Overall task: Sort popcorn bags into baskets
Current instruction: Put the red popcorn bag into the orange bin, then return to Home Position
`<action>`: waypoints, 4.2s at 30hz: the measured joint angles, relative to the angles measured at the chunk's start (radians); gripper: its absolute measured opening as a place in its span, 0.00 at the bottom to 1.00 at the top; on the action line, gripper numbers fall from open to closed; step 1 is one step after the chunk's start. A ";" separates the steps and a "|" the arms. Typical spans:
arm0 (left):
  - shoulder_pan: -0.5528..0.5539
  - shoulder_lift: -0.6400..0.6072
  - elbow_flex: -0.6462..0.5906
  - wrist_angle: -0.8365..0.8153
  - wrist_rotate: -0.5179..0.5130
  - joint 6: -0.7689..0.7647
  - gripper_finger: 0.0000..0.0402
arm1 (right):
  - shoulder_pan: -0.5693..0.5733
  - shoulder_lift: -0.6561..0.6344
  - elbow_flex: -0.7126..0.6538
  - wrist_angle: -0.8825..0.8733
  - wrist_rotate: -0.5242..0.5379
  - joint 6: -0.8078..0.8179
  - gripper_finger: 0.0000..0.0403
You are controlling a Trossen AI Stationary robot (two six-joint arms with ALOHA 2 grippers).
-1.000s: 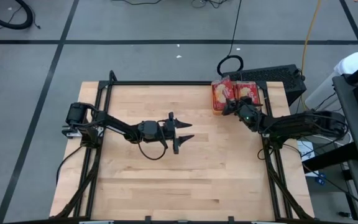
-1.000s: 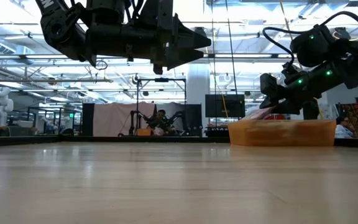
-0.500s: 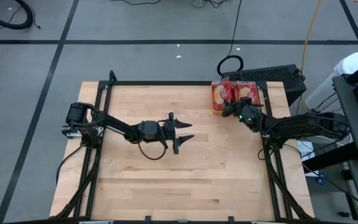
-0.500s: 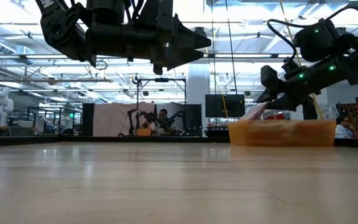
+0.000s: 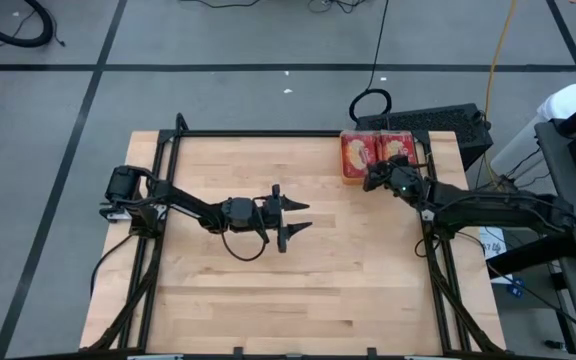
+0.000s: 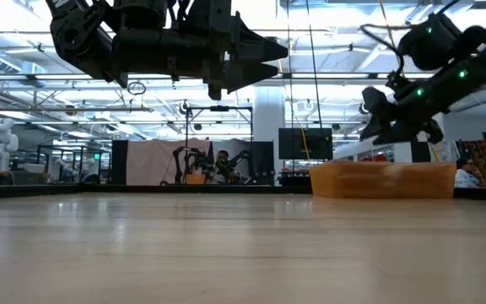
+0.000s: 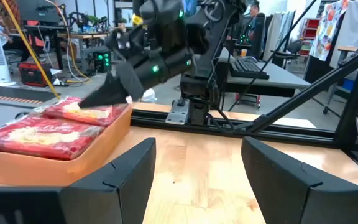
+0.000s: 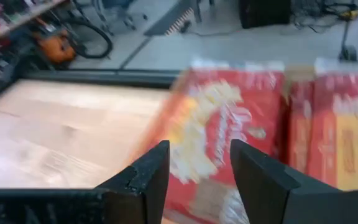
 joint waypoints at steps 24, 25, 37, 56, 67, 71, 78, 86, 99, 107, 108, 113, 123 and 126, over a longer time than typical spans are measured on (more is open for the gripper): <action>0.013 0.000 0.000 0.001 -0.001 0.018 0.60 | -0.183 0.459 0.221 0.100 -0.054 -0.413 0.01; 0.013 0.000 0.000 0.001 0.000 0.018 0.60 | -0.186 0.484 0.221 0.116 -0.055 -0.418 0.01; 0.013 0.000 0.000 0.001 -0.001 -0.003 0.60 | -0.186 0.626 0.223 0.190 -0.059 -0.368 0.01; -0.006 -0.102 0.000 -0.142 0.000 -0.006 0.59 | 0.088 0.061 0.160 0.166 -0.395 -0.502 0.00; -0.011 -0.365 0.000 -0.765 -0.103 0.017 0.59 | 0.288 -0.026 0.057 0.175 -0.395 -0.653 0.00; -0.016 -0.365 0.000 -0.852 -0.124 -0.032 0.59 | 0.322 -0.029 0.012 0.196 -0.397 -0.665 0.00; -0.061 -0.365 -0.129 -0.704 -0.188 -0.057 0.59 | 0.354 -0.045 -0.095 0.319 -0.496 -0.677 0.00; -0.072 -0.365 -0.257 -0.495 -0.237 -0.030 0.59 | 0.360 -0.076 -0.173 0.331 -0.500 -0.663 0.00; -0.060 -0.365 -0.266 -0.444 -0.208 -0.033 0.59 | 0.360 -0.153 -0.222 0.331 -0.500 -0.647 0.00; -0.087 -0.365 -0.266 -0.443 -0.175 0.062 0.53 | 0.361 -0.223 -0.223 0.276 -0.550 -0.674 0.00; -0.093 -0.365 -0.266 -0.442 -0.170 0.070 0.49 | 0.363 -0.234 -0.223 0.266 -0.552 -0.672 0.00; -0.107 -0.381 -0.265 -0.445 -0.174 0.089 0.24 | 0.384 -0.300 -0.223 0.201 -0.551 -0.664 0.00; -0.136 -0.454 -0.432 -0.310 -0.164 0.049 0.03 | 0.429 -0.461 -0.224 0.077 -0.551 -0.682 0.00; -0.145 -0.518 -0.487 -0.309 -0.196 0.035 0.04 | 0.441 -0.514 -0.224 0.044 -0.552 -0.685 0.00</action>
